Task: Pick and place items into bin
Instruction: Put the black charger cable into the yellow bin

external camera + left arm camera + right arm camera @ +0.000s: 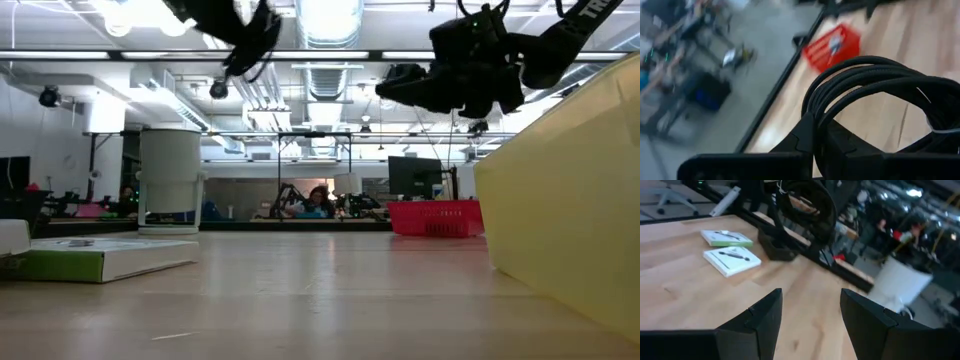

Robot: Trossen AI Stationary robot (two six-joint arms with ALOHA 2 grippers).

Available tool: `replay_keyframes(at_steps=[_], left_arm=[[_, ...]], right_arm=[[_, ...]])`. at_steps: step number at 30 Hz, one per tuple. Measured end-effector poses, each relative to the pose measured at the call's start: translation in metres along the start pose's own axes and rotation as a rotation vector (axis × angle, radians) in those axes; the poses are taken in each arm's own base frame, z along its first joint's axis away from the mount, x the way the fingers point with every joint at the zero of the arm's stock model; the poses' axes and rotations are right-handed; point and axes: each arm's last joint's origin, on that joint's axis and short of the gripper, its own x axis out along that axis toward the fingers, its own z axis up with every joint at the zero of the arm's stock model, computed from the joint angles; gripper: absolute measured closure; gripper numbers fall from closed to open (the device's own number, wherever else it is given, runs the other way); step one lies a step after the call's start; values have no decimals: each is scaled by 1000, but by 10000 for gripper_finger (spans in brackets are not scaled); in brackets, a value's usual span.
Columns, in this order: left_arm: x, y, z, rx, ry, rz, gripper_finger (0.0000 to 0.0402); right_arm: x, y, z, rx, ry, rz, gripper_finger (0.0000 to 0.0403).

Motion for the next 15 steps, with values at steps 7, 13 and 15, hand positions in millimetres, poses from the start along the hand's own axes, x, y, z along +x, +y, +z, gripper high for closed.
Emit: replay_keyframes(at_steps=[7, 13, 15], left_arm=[[15, -12, 17, 81, -170, -203, 400], [29, -13, 15, 97, -166, -188, 400], [34, -15, 13, 104, -154, -185, 400]], right_arm=[[18, 21, 19, -169, -104, 81, 216], [28, 35, 36, -293, -206, 111, 216], [31, 36, 41, -321, -222, 114, 216]])
